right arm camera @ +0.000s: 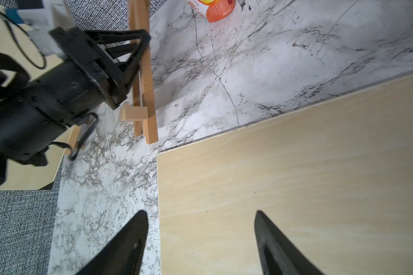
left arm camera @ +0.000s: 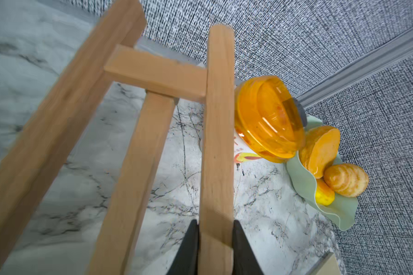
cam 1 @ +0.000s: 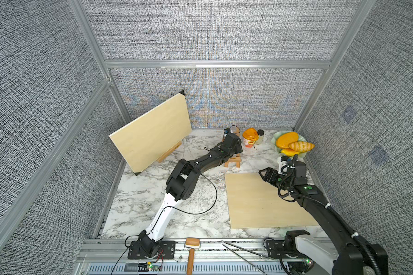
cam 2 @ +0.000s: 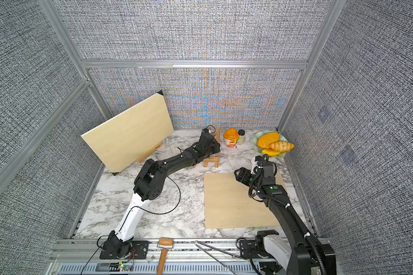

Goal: Disassemble the easel
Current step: Place the easel at the center of the board.

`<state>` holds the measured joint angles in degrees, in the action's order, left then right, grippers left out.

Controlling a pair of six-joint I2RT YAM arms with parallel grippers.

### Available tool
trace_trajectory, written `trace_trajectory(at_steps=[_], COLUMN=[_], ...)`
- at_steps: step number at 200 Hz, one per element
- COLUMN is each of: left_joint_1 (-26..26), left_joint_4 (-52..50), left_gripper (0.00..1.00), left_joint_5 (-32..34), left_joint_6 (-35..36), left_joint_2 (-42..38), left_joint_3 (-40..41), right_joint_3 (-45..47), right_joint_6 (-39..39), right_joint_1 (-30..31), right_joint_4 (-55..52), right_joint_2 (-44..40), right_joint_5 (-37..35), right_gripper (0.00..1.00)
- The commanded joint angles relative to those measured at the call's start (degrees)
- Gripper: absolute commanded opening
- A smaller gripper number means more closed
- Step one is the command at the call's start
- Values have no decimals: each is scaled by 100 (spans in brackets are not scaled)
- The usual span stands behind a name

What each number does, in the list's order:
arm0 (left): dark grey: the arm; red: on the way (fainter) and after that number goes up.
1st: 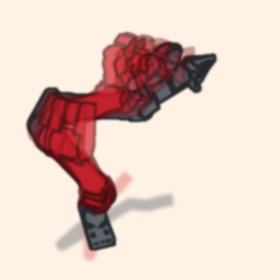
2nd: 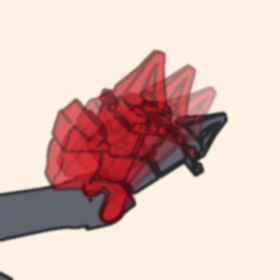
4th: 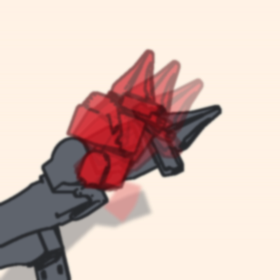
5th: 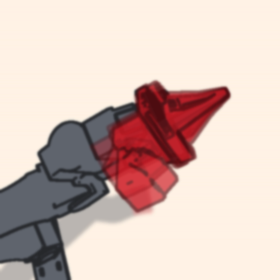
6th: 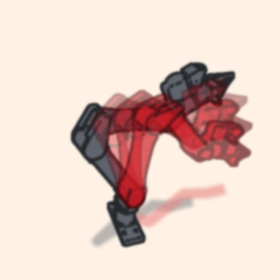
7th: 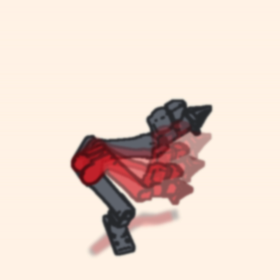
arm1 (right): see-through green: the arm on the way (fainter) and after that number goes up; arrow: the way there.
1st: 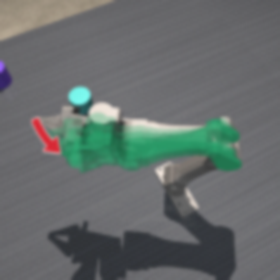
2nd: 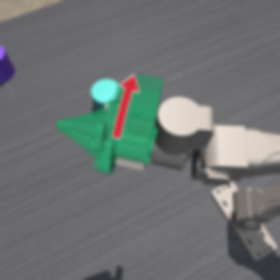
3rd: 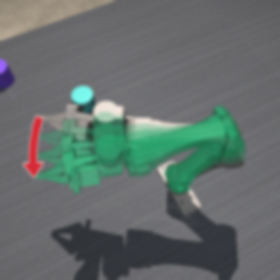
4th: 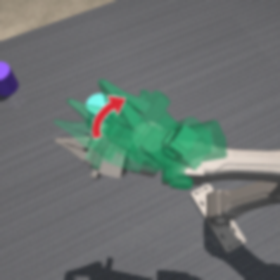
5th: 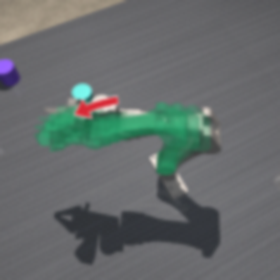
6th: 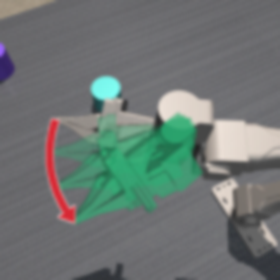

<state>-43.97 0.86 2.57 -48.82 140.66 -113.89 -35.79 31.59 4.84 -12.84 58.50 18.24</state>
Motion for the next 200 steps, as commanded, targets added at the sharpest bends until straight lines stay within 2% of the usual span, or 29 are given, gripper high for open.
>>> trace_trajectory(at_steps=[1,45,62,87,137,177,200], left_joint_1=[-7,-33,-53,-52,-66,-62,-46], left_joint_4=[-1,129,159,241,241,329,231], left_gripper=[0,0,11,23,39,40,40], left_joint_5=[-108,148,209,68,-96,-200,-257], left_joint_6=[-782,-1206,-1277,-1297,-1080,-788,-303], left_joint_2=[359,716,791,884,621,155,-205], left_joint_3=[-350,-608,-703,-871,-809,-566,-483], right_joint_3=[25,98,90,29,-167,-323,-439], right_joint_6=[-12,-49,-40,-48,-83,-50,-52], right_joint_1=[-44,-132,-141,-157,-159,-159,-150], right_joint_4=[97,130,133,100,-34,-50,-127], right_joint_2=[21,98,142,231,345,377,381], right_joint_5=[74,135,183,247,351,391,367], right_gripper=[73,73,73,73,73,72,72])
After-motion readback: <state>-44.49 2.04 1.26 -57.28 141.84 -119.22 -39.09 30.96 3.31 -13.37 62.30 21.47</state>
